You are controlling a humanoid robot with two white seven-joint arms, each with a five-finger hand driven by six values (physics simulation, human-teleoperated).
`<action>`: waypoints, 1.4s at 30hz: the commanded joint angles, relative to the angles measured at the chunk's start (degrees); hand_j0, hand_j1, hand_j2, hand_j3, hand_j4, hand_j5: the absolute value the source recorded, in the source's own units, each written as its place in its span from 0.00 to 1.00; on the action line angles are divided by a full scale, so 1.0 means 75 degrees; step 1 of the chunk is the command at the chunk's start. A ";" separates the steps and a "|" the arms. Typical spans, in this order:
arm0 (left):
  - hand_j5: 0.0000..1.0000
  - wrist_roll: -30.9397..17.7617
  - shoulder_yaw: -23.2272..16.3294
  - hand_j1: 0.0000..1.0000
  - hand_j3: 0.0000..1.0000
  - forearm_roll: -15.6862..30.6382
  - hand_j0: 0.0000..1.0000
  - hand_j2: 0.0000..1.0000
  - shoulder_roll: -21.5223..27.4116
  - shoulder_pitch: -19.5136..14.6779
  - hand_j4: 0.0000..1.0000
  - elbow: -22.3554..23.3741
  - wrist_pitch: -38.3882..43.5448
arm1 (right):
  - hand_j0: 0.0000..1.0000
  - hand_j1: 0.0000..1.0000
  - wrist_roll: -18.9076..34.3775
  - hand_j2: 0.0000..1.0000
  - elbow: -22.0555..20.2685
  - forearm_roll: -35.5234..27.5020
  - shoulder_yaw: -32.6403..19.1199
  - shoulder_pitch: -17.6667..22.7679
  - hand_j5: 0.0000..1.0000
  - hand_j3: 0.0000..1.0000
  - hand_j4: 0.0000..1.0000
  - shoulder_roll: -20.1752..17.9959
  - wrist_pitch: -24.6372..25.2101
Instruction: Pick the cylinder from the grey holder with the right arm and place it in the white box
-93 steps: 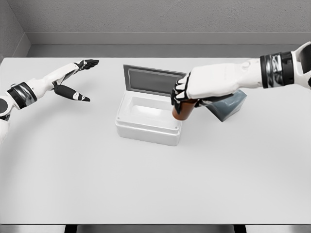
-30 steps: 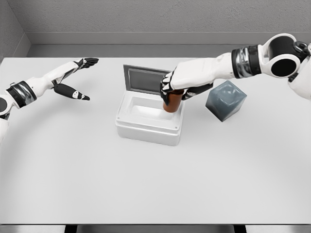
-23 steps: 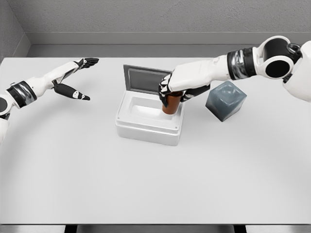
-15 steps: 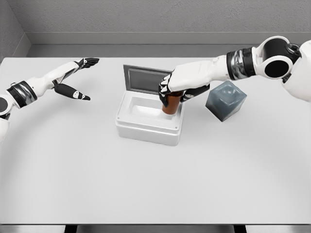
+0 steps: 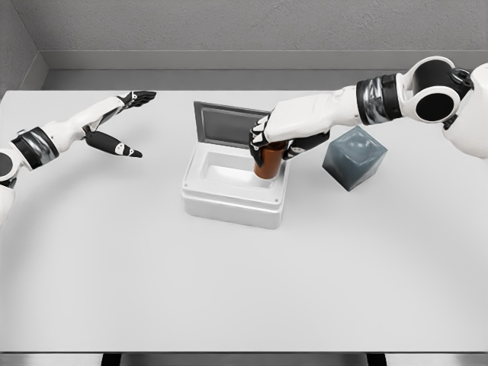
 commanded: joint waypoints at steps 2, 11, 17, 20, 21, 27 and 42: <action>1.00 0.0002 0.0013 1.00 1.00 0.0071 1.00 1.00 0.0003 0.0000 1.00 -0.0046 0.0016 | 0.55 0.55 -0.0022 0.55 0.0008 0.0194 0.0007 0.0000 0.55 0.55 0.55 0.0002 -0.0021; 1.00 0.0002 0.0013 1.00 1.00 0.0083 1.00 1.00 0.0003 0.0000 1.00 -0.0058 0.0016 | 0.53 0.53 -0.0022 0.53 0.0055 0.0194 0.0171 -0.0023 0.53 0.53 0.53 -0.0010 -0.0021; 1.00 0.0002 0.0013 1.00 1.00 0.0095 1.00 1.00 0.0003 0.0000 1.00 -0.0058 0.0016 | 0.53 0.53 -0.0022 0.53 0.0043 0.0206 0.0241 -0.0070 0.53 0.53 0.53 -0.0022 -0.0021; 1.00 0.0002 0.0013 1.00 1.00 0.0095 1.00 1.00 0.0003 0.0000 1.00 -0.0070 0.0016 | 0.53 0.53 -0.0022 0.53 0.0031 0.0206 0.0241 -0.0070 0.53 0.53 0.53 -0.0057 -0.0021; 1.00 0.0002 0.0013 1.00 1.00 0.0095 1.00 1.00 0.0003 0.0000 1.00 -0.0070 0.0016 | 0.54 0.54 -0.0022 0.54 0.0031 0.0206 0.0241 -0.0070 0.54 0.54 0.54 -0.0069 -0.0021; 1.00 0.0002 0.0013 1.00 1.00 0.0083 1.00 1.00 0.0015 0.0012 1.00 -0.0210 0.0016 | 0.54 0.54 -0.0022 0.54 0.0043 0.0206 0.0241 -0.0070 0.54 0.54 0.54 -0.0092 -0.0021; 1.00 0.0002 0.0013 1.00 1.00 0.0083 1.00 1.00 0.0027 0.0012 1.00 -0.0210 0.0016 | 0.98 0.98 -0.0022 0.98 -0.0109 0.0253 0.0218 -0.0117 0.98 0.98 0.98 -0.0034 -0.0021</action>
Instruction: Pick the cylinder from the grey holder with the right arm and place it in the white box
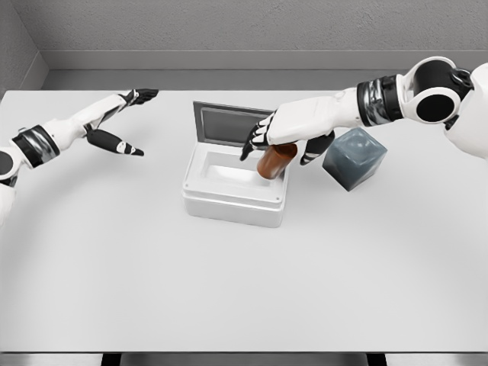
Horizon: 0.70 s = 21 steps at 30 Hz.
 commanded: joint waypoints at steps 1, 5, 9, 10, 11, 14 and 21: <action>1.00 0.0002 0.0012 1.00 1.00 0.0071 1.00 1.00 0.0002 0.0011 1.00 -0.0017 0.0016 | 0.98 0.98 -0.0011 0.98 -0.0059 0.0058 0.0014 0.0000 0.98 0.98 0.98 0.0039 -0.0014; 1.00 0.0002 0.0012 1.00 1.00 0.0071 1.00 1.00 0.0002 0.0012 1.00 -0.0017 0.0016 | 0.98 0.98 -0.0011 0.98 -0.0293 0.0058 -0.0009 -0.0117 0.98 0.98 0.98 0.0039 -0.0014; 1.00 0.0002 0.0012 1.00 1.00 0.0059 1.00 1.00 0.0002 0.0012 1.00 -0.0063 0.0016 | 0.98 0.98 -0.0011 0.98 -0.0399 0.0047 -0.0033 -0.0223 0.98 0.98 0.98 0.0015 -0.0014; 1.00 0.0002 0.0012 1.00 1.00 0.0059 1.00 1.00 0.0014 0.0012 1.00 -0.0063 0.0016 | 0.98 0.98 -0.0011 0.98 -0.0410 0.0047 -0.0033 -0.0223 0.98 0.98 0.98 0.0004 -0.0014; 1.00 0.0002 0.0012 1.00 1.00 0.0059 1.00 1.00 0.0002 0.0023 1.00 -0.0063 0.0016 | 0.98 0.98 -0.0011 0.98 -0.0434 0.0035 -0.0044 -0.0234 0.98 0.98 0.98 -0.0020 -0.0014; 1.00 0.0002 0.0012 1.00 1.00 0.0071 1.00 1.00 0.0014 0.0023 1.00 -0.0063 0.0016 | 0.98 0.98 -0.0011 0.98 -0.0726 0.0023 -0.0080 -0.0281 0.98 0.98 0.98 -0.0230 -0.0014; 1.00 0.0002 0.0000 1.00 1.00 0.0048 1.00 1.00 0.0038 0.0023 1.00 -0.0145 0.0016 | 0.98 0.98 -0.0011 0.98 -0.1477 -0.0211 -0.0103 -0.0562 0.98 0.98 0.98 -0.1110 -0.0014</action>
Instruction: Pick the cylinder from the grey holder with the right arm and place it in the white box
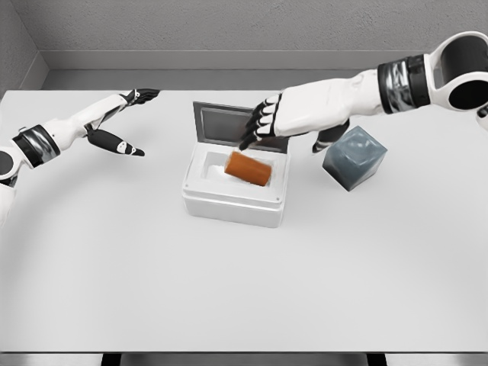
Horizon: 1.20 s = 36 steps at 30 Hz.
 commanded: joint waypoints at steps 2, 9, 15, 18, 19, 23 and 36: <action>1.00 0.0002 0.0016 1.00 1.00 0.0060 1.00 1.00 0.0113 0.0012 1.00 -0.0023 0.0016 | 0.98 0.98 -0.0003 0.98 -0.0382 -0.0326 -0.0010 -0.0058 0.98 0.98 0.98 -0.0536 0.0018; 1.00 0.0002 -0.0043 1.00 1.00 0.0036 1.00 1.00 0.0418 0.0000 1.00 -0.0374 0.0016 | 1.00 1.00 -0.0003 1.00 -0.0828 -0.1018 0.0037 -0.0398 1.00 1.00 1.00 -0.2997 0.0018; 1.00 0.0002 -0.0148 1.00 1.00 0.0013 1.00 1.00 0.0371 -0.0070 1.00 -0.0374 0.0016 | 1.00 1.00 -0.0003 1.00 -0.0792 -0.1006 0.0330 -0.0305 1.00 1.00 1.00 -0.3982 0.0018; 1.00 0.0002 -0.0289 1.00 1.00 0.0024 1.00 1.00 0.0313 -0.0363 1.00 -0.0281 0.0016 | 1.00 1.00 -0.0003 1.00 -0.0804 -0.1006 0.0389 -0.0305 1.00 1.00 1.00 -0.3970 0.0018; 1.00 0.0002 -0.0289 1.00 1.00 0.0024 1.00 1.00 0.0254 -0.0433 1.00 -0.0175 0.0016 | 1.00 1.00 -0.0003 1.00 -0.0804 -0.1006 0.0389 -0.0316 1.00 1.00 1.00 -0.3935 0.0018; 1.00 0.0002 -0.0289 1.00 1.00 0.0013 1.00 1.00 -0.0320 -0.0926 1.00 0.0785 0.0016 | 1.00 1.00 -0.0003 1.00 -0.0804 -0.1018 0.0318 -0.0293 1.00 1.00 1.00 -0.3806 0.0018; 1.00 0.0002 -0.0289 1.00 1.00 -0.0280 1.00 1.00 -0.1457 -0.1852 1.00 0.2977 0.0016 | 1.00 1.00 -0.0003 1.00 -0.0769 -0.1334 0.0119 -0.0082 1.00 1.00 1.00 -0.3736 0.0018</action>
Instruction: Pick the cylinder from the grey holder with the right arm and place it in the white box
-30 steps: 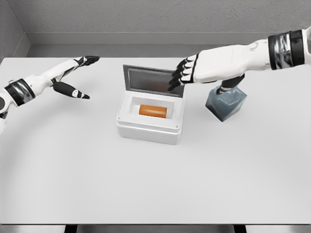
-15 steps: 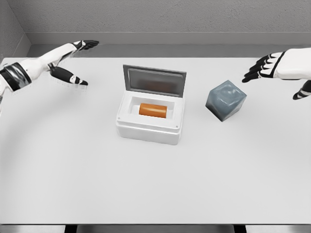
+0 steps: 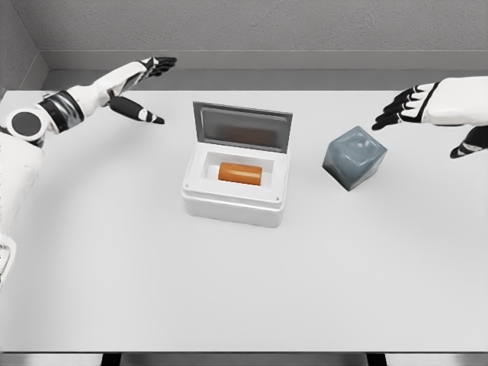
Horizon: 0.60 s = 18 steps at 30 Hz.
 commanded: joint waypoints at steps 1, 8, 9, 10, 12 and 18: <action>1.00 0.0002 0.0013 1.00 1.00 -0.0231 1.00 1.00 -0.0118 0.0000 1.00 0.0307 0.0015 | 1.00 1.00 -0.0003 1.00 0.0001 -0.0206 -0.0035 -0.0001 1.00 1.00 1.00 0.0008 0.0020; 1.00 0.0002 -0.0186 1.00 1.00 -0.0677 1.00 1.00 -0.0142 -0.0012 1.00 0.0319 0.0015 | 1.00 1.00 -0.0003 1.00 0.0012 -0.0217 -0.0035 0.0070 1.00 1.00 1.00 0.0054 0.0020; 1.00 0.0002 -0.0221 1.00 1.00 -0.0677 1.00 1.00 -0.0154 -0.0012 1.00 0.0307 0.0015 | 1.00 1.00 -0.0003 1.00 0.0012 -0.0217 -0.0035 0.0070 1.00 1.00 1.00 0.0054 0.0020; 1.00 0.0002 -0.0221 1.00 1.00 -0.0666 1.00 1.00 -0.0154 -0.0023 1.00 0.0295 0.0015 | 1.00 1.00 -0.0003 1.00 0.0001 -0.0217 -0.0035 0.0081 1.00 1.00 1.00 0.0054 0.0020; 1.00 0.0002 -0.0221 1.00 1.00 -0.0701 1.00 1.00 -0.0224 -0.0012 1.00 0.0213 0.0015 | 1.00 1.00 -0.0003 1.00 0.0001 -0.0264 -0.0035 0.0081 1.00 1.00 1.00 0.0054 0.0020; 1.00 0.0002 -0.0620 1.00 1.00 -0.0666 1.00 1.00 -0.0130 0.0035 1.00 -0.0560 0.0015 | 1.00 1.00 -0.0003 1.00 -0.0023 -0.0253 -0.0023 0.0175 1.00 1.00 1.00 0.0054 0.0020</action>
